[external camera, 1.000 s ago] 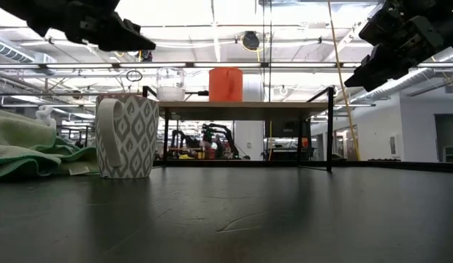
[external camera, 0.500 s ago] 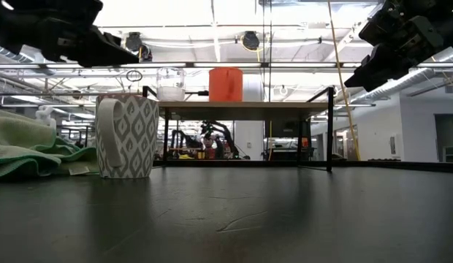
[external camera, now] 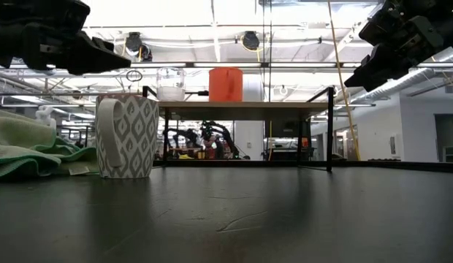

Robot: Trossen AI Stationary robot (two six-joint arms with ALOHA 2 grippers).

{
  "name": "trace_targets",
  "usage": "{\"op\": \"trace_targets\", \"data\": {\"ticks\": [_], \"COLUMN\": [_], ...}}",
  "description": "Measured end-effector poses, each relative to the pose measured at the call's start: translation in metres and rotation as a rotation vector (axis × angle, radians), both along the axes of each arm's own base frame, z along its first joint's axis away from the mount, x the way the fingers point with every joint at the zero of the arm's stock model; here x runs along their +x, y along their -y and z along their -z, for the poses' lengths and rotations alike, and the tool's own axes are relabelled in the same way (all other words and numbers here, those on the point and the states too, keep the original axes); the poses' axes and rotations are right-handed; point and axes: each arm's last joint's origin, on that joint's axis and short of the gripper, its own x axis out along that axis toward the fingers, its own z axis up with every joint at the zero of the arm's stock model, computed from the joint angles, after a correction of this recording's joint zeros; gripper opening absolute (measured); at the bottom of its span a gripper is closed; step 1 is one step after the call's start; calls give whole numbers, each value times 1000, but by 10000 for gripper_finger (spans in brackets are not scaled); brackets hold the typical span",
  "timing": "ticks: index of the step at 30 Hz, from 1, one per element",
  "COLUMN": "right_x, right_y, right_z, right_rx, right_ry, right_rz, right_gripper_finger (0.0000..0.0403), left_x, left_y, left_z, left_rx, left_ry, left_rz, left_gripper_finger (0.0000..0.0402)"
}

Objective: Stack small to large cups/mugs on shelf
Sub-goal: Put the white patterned mug on the shelf

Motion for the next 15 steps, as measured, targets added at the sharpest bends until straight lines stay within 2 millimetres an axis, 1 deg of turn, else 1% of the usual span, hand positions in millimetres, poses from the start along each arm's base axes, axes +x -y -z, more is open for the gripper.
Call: {"op": "trace_targets", "data": {"ticks": [6, 9, 12, 15], "right_x": [0, 0, 0, 0], "right_y": [0, 0, 0, 0], "right_z": [0, 0, 0, 0], "right_rx": [0, 0, 0, 0], "right_ry": [0, 0, 0, 0], "right_rz": [0, 0, 0, 0], "right_gripper_finger": [0, 0, 0, 0], "left_x": [-2, -3, -4, -4], "left_y": [0, 0, 0, -1], "left_z": [13, 16, 21, 22], "left_rx": [3, 4, 7, -1], "left_ry": [-13, 10, -11, -12], "left_rz": [-6, -6, -22, -33], "left_gripper_finger": [0, 0, 0, 0]}}
